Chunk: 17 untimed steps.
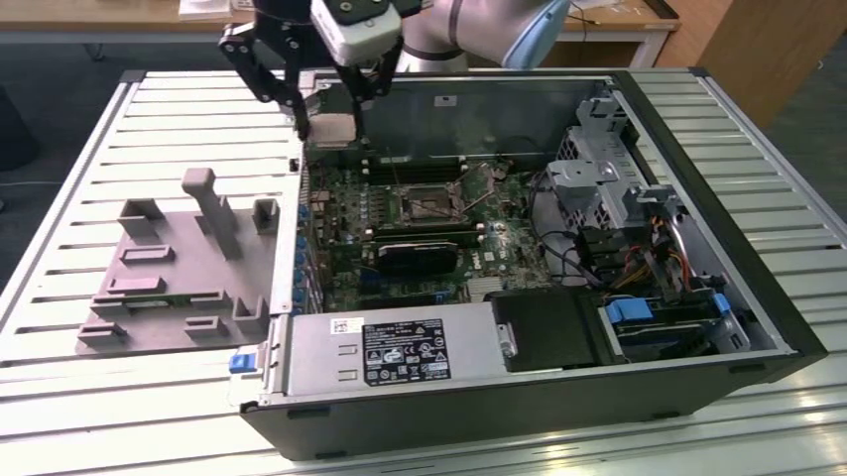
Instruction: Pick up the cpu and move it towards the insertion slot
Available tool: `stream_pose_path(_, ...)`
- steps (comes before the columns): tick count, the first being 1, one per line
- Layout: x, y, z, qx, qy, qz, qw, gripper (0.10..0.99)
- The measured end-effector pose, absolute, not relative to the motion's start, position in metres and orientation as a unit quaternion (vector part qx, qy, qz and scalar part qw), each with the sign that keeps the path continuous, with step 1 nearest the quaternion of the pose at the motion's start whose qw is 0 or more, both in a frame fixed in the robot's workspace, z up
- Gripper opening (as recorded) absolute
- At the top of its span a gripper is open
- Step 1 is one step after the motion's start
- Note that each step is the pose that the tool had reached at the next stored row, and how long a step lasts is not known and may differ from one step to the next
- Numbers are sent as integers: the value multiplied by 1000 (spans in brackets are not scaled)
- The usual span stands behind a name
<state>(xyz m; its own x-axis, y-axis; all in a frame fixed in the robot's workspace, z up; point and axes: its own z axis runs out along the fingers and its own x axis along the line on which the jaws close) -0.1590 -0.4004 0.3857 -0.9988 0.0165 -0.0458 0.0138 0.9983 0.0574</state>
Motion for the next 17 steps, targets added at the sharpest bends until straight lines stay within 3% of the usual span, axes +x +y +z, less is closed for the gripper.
stream_pose_path(17,-82,-400,385,8,999,29,22,537)
